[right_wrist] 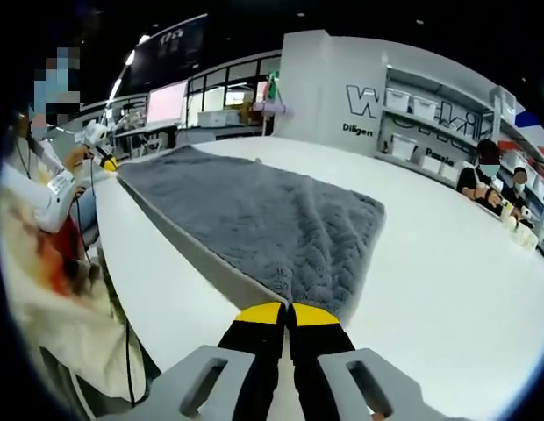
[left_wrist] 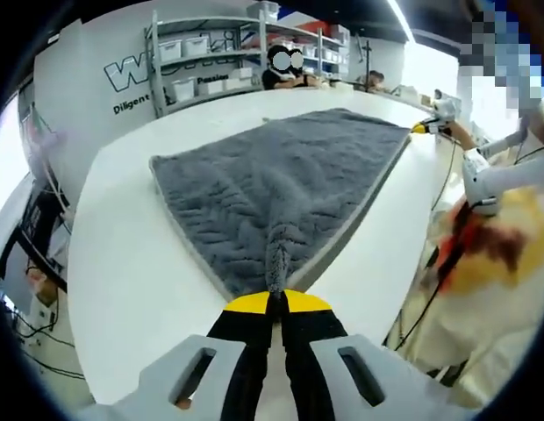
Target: Fold the towel on the table until its edges align and the towel forms a compact rectangular stack.
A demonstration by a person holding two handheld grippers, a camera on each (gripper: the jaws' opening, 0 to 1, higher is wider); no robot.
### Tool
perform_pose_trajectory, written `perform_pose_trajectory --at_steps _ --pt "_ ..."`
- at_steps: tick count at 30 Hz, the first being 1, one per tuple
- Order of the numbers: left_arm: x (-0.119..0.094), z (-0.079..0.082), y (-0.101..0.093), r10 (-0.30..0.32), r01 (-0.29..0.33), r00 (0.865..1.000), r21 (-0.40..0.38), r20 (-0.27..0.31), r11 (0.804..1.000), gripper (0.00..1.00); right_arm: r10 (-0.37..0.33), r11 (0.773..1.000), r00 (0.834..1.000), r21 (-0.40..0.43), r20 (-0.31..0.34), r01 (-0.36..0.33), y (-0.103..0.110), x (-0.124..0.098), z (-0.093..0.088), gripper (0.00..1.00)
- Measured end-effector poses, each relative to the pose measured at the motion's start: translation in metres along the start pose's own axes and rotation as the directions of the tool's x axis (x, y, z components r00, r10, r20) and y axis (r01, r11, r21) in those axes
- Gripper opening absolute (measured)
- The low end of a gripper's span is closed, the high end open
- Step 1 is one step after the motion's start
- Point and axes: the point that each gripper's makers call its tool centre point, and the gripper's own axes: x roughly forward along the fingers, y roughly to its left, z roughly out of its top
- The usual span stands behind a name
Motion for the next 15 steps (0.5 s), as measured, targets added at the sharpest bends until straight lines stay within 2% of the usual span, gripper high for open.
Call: perform_pose_trajectory --at_steps 2,3,5,7,11,15 --pt "-0.001 0.002 0.002 -0.006 0.007 1.000 -0.026 0.019 1.000 0.03 0.002 1.000 1.000 -0.002 0.012 -0.002 -0.001 -0.004 0.005 0.00" --pt "-0.002 0.007 0.004 -0.005 0.008 0.999 -0.054 0.050 0.999 0.03 -0.001 1.000 1.000 -0.001 0.026 0.001 -0.003 -0.006 0.010 0.00" --pt "-0.004 0.011 0.011 -0.008 0.016 0.997 -0.099 0.077 0.995 0.03 -0.003 1.000 0.999 0.001 0.041 0.003 -0.004 -0.008 0.018 0.00" --pt "-0.003 0.014 0.016 -0.005 0.015 0.996 -0.108 0.088 0.994 0.03 -0.007 1.000 0.999 -0.007 0.043 0.007 -0.005 -0.006 0.023 0.00" --pt "0.001 0.020 0.030 -0.008 0.021 0.995 -0.128 0.102 0.992 0.03 -0.038 0.998 0.999 -0.045 0.002 0.038 -0.014 0.005 0.025 0.00" --pt "0.007 0.028 0.033 -0.007 0.022 0.994 -0.139 0.109 0.990 0.03 -0.052 0.997 0.999 -0.050 0.000 0.052 -0.022 0.011 0.028 0.00"
